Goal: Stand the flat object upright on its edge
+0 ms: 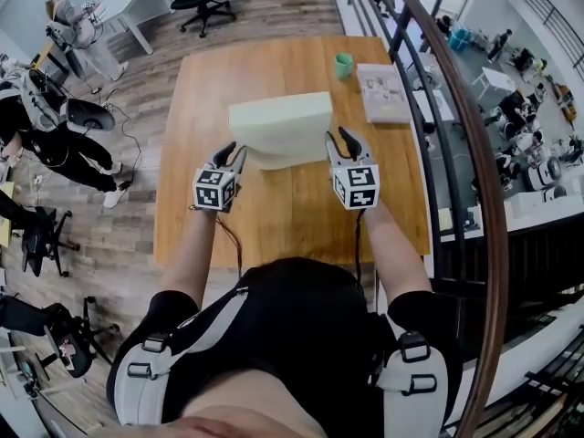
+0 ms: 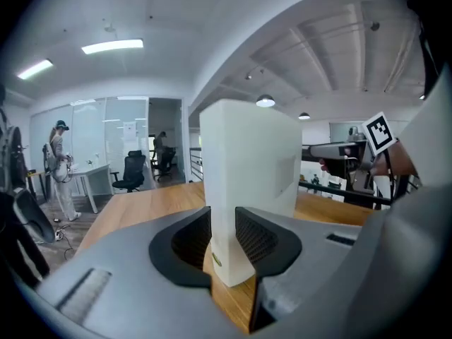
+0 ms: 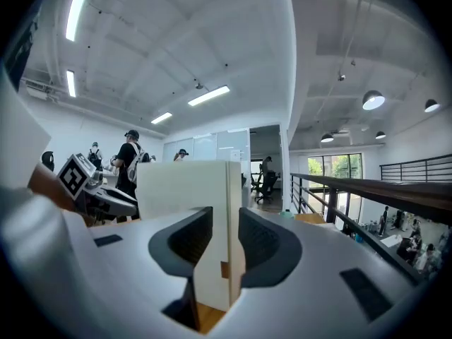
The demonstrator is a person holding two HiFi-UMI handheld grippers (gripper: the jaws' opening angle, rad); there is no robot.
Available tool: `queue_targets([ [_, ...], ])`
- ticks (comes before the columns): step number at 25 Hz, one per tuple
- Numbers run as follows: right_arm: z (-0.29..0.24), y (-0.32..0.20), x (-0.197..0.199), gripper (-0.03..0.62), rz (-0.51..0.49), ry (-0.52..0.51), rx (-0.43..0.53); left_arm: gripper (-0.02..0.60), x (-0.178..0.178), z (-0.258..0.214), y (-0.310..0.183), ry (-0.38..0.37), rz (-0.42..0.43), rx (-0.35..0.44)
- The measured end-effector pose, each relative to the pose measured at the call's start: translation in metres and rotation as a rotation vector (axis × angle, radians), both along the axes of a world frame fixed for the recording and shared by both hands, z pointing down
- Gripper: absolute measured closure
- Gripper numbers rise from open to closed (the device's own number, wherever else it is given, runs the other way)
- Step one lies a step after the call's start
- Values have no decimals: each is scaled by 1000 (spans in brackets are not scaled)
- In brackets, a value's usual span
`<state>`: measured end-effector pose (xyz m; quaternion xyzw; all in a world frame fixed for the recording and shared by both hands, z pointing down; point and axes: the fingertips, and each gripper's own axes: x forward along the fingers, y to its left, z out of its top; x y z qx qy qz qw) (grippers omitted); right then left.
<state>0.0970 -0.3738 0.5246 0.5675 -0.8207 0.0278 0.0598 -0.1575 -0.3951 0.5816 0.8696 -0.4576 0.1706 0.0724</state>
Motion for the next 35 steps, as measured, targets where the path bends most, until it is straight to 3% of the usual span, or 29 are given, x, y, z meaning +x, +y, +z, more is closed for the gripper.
queue_targets([
  [5, -49, 18, 5, 574, 44, -52, 121, 572, -17, -57, 9, 83, -133, 151],
  [11, -83, 38, 2, 588, 82, -42, 180, 577, -25, -110, 40, 135, -187, 268],
  [17, -70, 50, 2, 589, 75, -54, 145, 577, -28, -111, 66, 176, -228, 251],
  [35, -63, 56, -8, 588, 61, -75, 133, 577, -17, -101, 72, 149, -214, 230],
])
